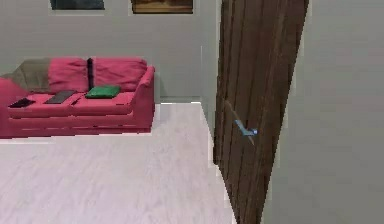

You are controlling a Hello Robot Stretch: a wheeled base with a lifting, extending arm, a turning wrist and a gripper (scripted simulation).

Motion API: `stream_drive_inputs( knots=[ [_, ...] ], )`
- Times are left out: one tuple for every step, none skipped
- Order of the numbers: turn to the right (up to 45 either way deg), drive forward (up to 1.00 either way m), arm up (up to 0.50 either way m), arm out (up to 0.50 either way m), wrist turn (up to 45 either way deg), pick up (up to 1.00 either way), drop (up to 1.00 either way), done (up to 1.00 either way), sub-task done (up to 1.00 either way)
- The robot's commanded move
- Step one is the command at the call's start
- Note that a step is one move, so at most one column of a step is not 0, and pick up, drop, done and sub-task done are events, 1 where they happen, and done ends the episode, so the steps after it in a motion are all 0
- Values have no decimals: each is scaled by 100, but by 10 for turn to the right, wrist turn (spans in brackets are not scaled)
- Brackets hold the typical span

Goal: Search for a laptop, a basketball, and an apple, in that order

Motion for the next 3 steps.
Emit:
stream_drive_inputs(
  knots=[
    [-330, 0, 0, 0, 0, 0, 0, 0, 0],
    [0, 100, 0, 0, 0, 0, 0, 0, 0],
    [0, 15, 0, 0, 0, 0, 0, 0, 0]
  ],
)
